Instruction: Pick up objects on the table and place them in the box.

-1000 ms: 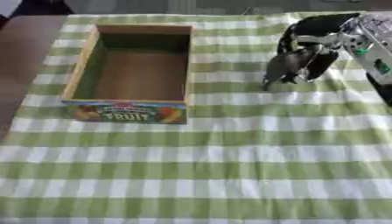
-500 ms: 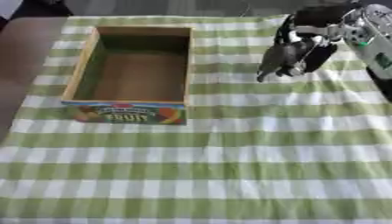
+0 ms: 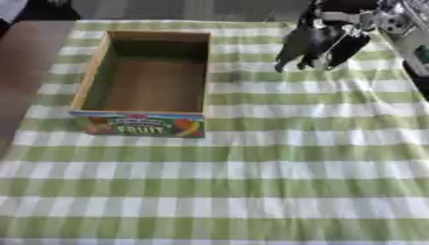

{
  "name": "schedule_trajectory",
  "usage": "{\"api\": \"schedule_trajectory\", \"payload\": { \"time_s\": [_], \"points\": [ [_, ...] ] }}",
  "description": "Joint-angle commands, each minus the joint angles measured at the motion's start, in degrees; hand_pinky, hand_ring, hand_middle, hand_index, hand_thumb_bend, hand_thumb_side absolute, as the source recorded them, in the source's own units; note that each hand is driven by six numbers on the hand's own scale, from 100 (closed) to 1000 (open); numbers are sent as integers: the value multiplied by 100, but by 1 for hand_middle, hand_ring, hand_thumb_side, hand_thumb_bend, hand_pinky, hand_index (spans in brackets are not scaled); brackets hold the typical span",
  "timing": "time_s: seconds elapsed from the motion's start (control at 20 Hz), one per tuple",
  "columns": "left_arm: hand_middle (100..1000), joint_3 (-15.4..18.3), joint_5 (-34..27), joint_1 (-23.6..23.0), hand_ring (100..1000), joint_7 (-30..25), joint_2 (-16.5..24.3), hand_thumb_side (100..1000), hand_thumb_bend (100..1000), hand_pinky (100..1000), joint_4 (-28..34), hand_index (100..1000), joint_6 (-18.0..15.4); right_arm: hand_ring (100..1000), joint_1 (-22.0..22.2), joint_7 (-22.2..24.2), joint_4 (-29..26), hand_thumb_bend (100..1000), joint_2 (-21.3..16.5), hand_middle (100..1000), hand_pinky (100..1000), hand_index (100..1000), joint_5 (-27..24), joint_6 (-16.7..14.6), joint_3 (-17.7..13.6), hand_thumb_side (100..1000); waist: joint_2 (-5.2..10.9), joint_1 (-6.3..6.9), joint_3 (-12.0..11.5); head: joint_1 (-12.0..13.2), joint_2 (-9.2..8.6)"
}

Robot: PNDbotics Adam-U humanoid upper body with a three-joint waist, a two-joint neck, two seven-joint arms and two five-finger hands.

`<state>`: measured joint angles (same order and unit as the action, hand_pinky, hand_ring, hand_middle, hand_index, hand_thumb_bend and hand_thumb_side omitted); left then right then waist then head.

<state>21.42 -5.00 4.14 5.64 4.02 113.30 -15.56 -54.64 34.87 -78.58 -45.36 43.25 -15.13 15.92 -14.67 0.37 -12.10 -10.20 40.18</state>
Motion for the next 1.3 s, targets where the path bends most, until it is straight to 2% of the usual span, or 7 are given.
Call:
{"api": "schedule_trajectory", "payload": {
  "time_s": [0.05,0.35,0.6,0.95,1.3],
  "points": [
    [665,4,-36,27,368,3,139,766,100,328,129,481,20,816,-329,83,-259,100,-37,539,883,624,-143,15,-51,299,128,-11,-15,-19,-14],
    [665,-2,-39,52,369,-3,166,766,100,329,129,482,33,816,-751,221,-348,100,247,538,885,624,-223,26,39,304,139,-76,-94,-31,-33],
    [665,-25,-58,92,369,-20,182,765,100,329,129,483,32,816,-1117,340,-176,100,643,539,886,625,-151,9,122,316,131,-117,-198,-90,-72],
    [666,-66,-95,157,368,-71,177,766,100,329,129,480,24,816,-1466,351,398,100,1310,537,886,625,178,-41,170,326,43,-163,-392,-219,-182],
    [666,-103,-132,235,367,-134,147,769,100,328,129,478,31,816,-1603,173,994,100,1925,537,884,629,651,-127,211,330,-74,-219,-538,-344,-287]
  ]
}}
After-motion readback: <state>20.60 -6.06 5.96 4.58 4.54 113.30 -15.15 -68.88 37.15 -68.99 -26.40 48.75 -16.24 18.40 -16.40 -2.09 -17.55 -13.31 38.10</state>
